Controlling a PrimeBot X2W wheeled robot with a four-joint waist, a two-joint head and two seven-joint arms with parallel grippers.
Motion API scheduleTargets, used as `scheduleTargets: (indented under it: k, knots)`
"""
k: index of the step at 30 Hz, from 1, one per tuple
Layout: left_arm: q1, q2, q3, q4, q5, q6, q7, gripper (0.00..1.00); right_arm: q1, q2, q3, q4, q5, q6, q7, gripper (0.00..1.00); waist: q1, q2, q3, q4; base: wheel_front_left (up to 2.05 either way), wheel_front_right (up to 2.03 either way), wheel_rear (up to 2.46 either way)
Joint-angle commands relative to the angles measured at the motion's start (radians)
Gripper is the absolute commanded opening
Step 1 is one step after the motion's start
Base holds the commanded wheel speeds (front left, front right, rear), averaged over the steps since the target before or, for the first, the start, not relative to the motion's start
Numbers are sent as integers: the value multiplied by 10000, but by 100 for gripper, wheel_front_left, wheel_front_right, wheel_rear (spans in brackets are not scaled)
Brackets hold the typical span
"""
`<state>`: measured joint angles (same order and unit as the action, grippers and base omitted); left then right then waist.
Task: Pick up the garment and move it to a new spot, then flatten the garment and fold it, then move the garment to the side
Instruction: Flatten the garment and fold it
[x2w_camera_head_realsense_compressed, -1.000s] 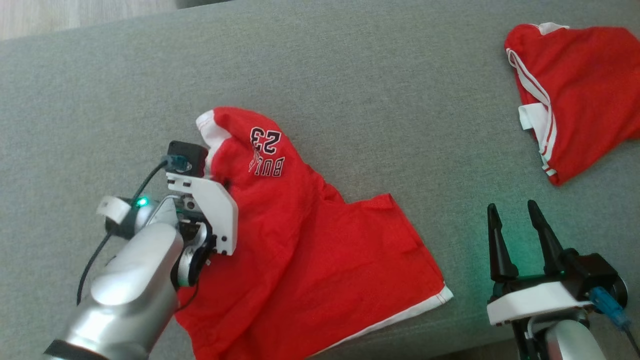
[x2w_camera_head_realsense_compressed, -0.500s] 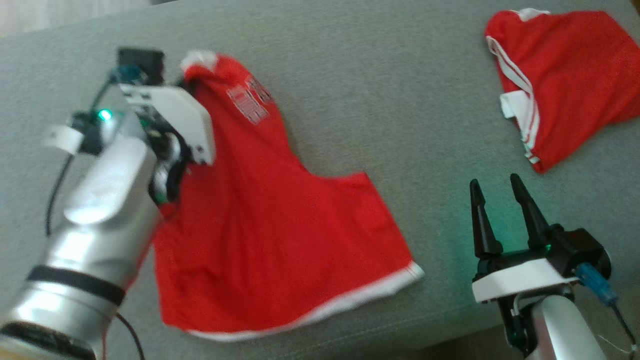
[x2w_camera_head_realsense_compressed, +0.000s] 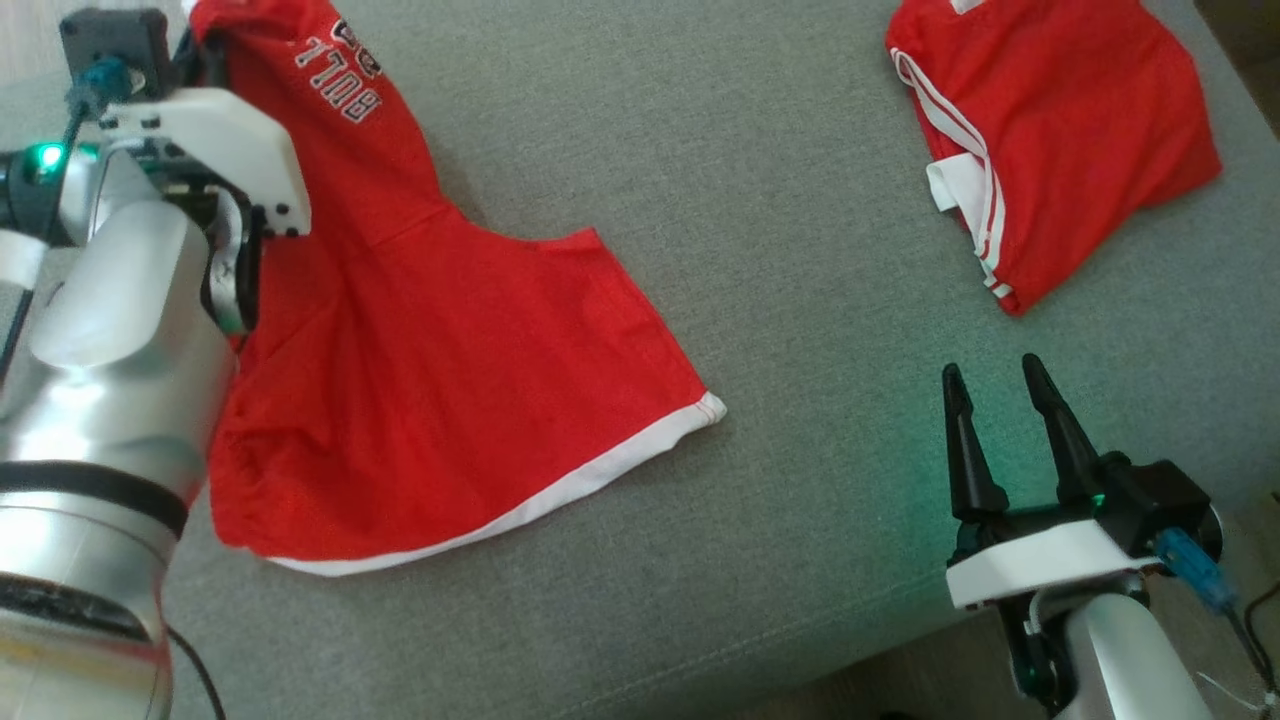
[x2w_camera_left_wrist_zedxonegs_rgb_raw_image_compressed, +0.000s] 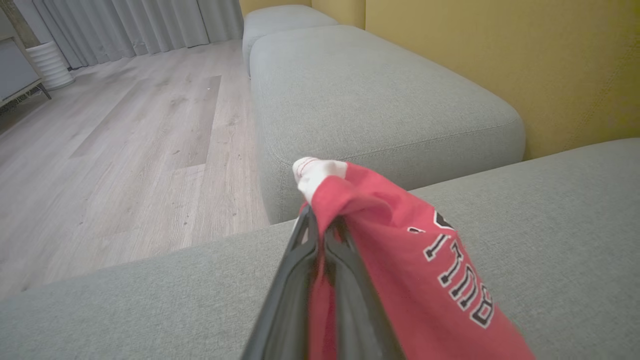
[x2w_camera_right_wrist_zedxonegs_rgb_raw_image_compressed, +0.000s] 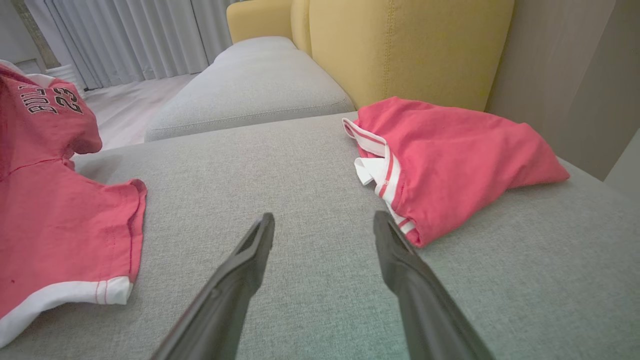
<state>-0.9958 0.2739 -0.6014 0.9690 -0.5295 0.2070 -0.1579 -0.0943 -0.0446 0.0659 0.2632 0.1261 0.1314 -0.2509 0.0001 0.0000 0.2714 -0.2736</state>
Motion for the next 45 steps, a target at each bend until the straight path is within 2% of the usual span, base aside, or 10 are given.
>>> scheduleTargets:
  k: [1,2,3,4,10,16,29,35,39,45]
  knots:
    - [-540,258,306,0,-40,-109,-257,27,-134,-56,162,-260,20,-7,-109,100,-1,0,-29,29,0,0,0]
    - [-519,175,309,151,-86,-202,-348,49,-128,-56,157,-250,5,-7,-109,100,-1,0,-51,60,0,0,0]
    - [-481,86,337,298,-165,-298,-418,98,-124,-56,164,-236,-7,-7,-109,100,-1,0,-90,98,0,0,0]
    - [-439,11,358,422,-215,-348,-503,100,-115,-56,169,-224,-15,-7,-109,100,-1,0,-138,143,0,0,0]
    - [232,-426,640,60,-395,-580,-1008,100,144,-56,-104,-294,-104,-7,-109,100,-1,0,-574,670,0,0,0]
    - [2134,-779,918,-1891,-24,-517,-1034,100,559,-56,-498,-552,-352,-7,-109,100,-1,0,-1202,1561,0,0,0]
    - [6276,-613,1271,-5061,568,64,-1037,100,1176,-56,-911,-867,-592,-7,-109,100,-1,0,-2138,2869,0,0,0]
    - [8536,-631,2056,-6922,1232,392,-1038,100,1610,-56,-836,-869,-543,-7,-109,100,-1,0,-2524,3225,0,0,0]
    - [9775,-667,2732,-7835,1810,210,-1038,100,1830,-56,-755,-876,-512,-7,-109,100,-1,0,-2682,3235,0,0,0]
    - [10733,-1086,3695,-8363,2490,-424,-1038,100,2044,-56,-949,-1015,-370,-7,-109,100,-1,0,-2761,3307,0,0,0]
